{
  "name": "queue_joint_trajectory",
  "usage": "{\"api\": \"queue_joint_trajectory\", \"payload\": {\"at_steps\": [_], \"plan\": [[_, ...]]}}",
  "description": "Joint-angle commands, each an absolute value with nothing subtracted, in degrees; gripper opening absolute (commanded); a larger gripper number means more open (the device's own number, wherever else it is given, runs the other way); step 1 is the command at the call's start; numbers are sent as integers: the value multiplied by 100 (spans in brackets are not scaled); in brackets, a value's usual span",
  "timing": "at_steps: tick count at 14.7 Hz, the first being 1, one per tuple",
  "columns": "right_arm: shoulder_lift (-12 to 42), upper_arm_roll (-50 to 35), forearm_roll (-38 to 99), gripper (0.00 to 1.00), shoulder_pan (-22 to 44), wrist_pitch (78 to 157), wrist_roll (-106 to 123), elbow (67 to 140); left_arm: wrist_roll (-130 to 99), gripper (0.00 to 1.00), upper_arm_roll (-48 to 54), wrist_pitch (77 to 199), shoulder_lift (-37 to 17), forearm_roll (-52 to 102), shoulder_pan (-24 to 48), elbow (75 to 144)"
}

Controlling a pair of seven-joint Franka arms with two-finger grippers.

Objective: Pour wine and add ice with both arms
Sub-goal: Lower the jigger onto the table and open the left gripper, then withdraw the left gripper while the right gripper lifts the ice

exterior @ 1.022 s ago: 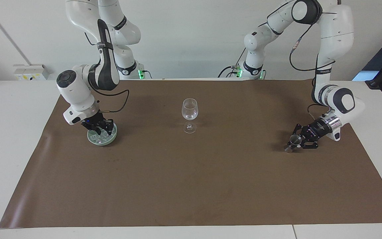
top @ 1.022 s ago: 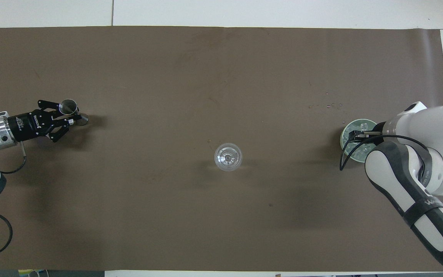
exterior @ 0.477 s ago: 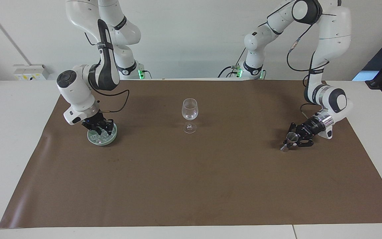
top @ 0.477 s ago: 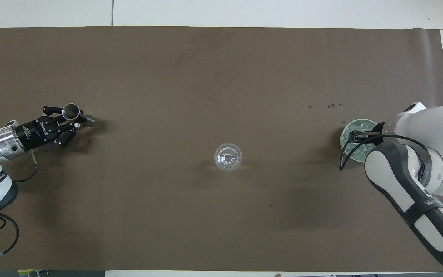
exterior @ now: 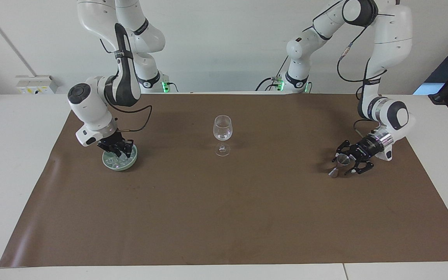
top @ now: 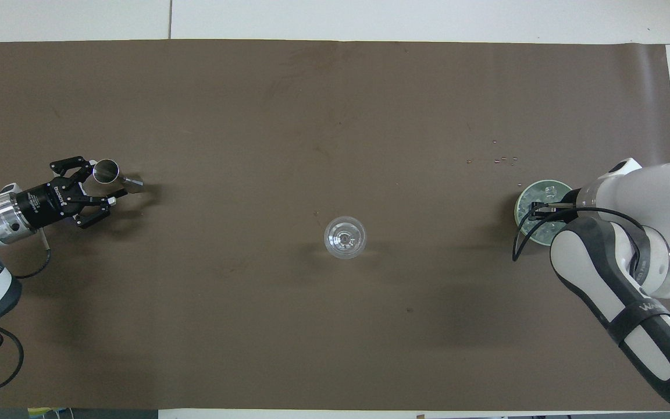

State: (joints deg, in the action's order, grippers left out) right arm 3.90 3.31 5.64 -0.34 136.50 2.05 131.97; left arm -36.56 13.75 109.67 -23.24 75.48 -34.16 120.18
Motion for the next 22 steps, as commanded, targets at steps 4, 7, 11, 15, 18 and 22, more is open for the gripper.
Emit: {"api": "queue_joint_trajectory", "payload": {"at_steps": [4, 7, 11, 15, 18, 22], "plan": [[308, 316, 703, 28, -79, 13737, 325, 13280, -3656, 100, 1371, 11646, -1811, 5156, -3384, 11770], [308, 316, 703, 23, -70, 13737, 308, 13263, -3656, 100, 1380, 11681, -1565, 3451, -3165, 11270], [308, 316, 703, 20, -53, 13737, 299, 13254, -3709, 100, 1415, 11611, -1538, 2120, -2848, 10329], [316, 316, 703, 14, -53, 13729, 290, 13245, -3577, 100, 1450, 11558, -1117, 1083, -2567, 10003], [316, 308, 703, 13, -44, 13501, 264, 13044, -2982, 100, 1450, 11540, -783, 546, -2076, 9949], [88, 238, 703, 13, -9, 12361, 203, 12412, -2165, 100, 1441, 11330, -440, 492, -1592, 9967]]}}
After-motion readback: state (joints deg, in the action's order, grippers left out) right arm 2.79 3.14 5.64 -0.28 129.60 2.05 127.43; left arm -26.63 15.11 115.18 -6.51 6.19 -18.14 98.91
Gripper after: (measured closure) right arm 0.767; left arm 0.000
